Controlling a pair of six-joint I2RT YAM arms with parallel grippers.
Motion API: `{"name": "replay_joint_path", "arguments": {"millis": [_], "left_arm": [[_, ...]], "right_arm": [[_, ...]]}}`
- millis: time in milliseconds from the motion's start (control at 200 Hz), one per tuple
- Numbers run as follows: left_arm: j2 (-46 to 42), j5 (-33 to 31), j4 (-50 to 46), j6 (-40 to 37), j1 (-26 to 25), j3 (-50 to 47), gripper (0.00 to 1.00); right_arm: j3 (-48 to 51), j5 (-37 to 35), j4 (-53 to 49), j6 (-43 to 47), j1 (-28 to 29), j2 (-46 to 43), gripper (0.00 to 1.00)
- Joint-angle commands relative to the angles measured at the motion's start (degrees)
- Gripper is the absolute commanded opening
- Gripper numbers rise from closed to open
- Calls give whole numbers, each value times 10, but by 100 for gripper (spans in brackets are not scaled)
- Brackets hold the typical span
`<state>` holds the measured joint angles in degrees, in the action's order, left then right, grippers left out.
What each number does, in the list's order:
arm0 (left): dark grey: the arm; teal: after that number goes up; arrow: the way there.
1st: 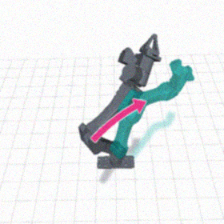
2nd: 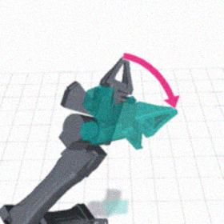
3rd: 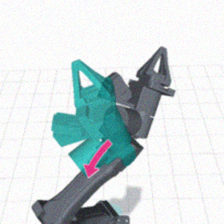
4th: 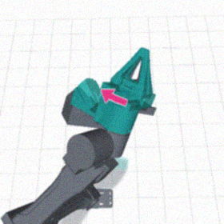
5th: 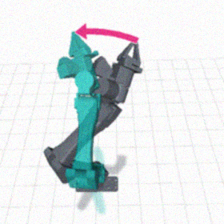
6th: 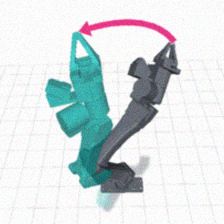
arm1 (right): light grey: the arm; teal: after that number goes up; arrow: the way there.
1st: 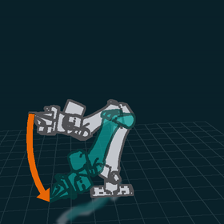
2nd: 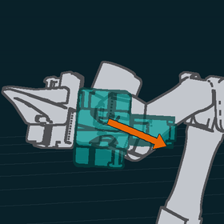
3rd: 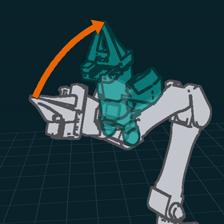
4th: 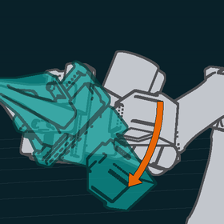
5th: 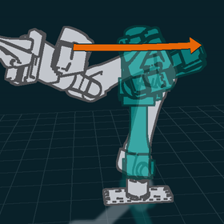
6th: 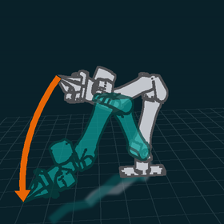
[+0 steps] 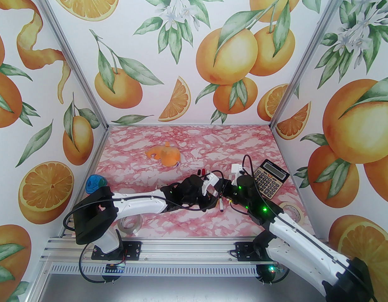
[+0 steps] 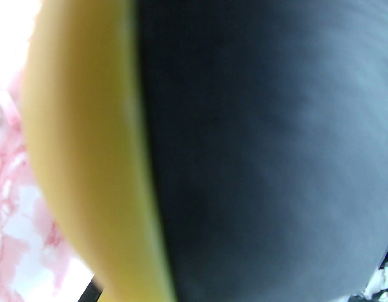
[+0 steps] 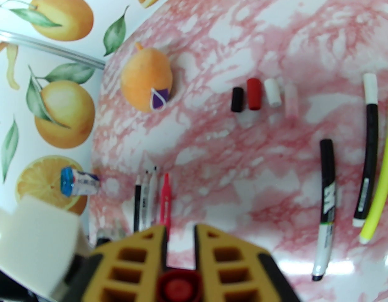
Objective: Open the pen caps
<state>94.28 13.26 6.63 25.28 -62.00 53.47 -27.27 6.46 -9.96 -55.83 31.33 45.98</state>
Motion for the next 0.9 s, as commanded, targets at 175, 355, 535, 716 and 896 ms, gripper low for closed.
{"name": "replay_joint_path", "arguments": {"millis": [175,355,535,716,896], "left_arm": [[-9,-66,-115,-36,-20,7,7],[2,-64,-131,-44,-28,17,5],[5,16,-79,-30,-29,6,3],[5,73,-54,-25,-26,-6,3],[-2,98,-32,-12,-17,-25,3]], "right_arm": [[-18,-134,-83,-15,-78,-36,9],[-30,-150,-91,-8,-89,-36,9],[-9,-150,-43,-12,-94,-59,9],[1,-120,16,26,-115,-79,9],[2,-71,54,43,-146,-74,8]]}}
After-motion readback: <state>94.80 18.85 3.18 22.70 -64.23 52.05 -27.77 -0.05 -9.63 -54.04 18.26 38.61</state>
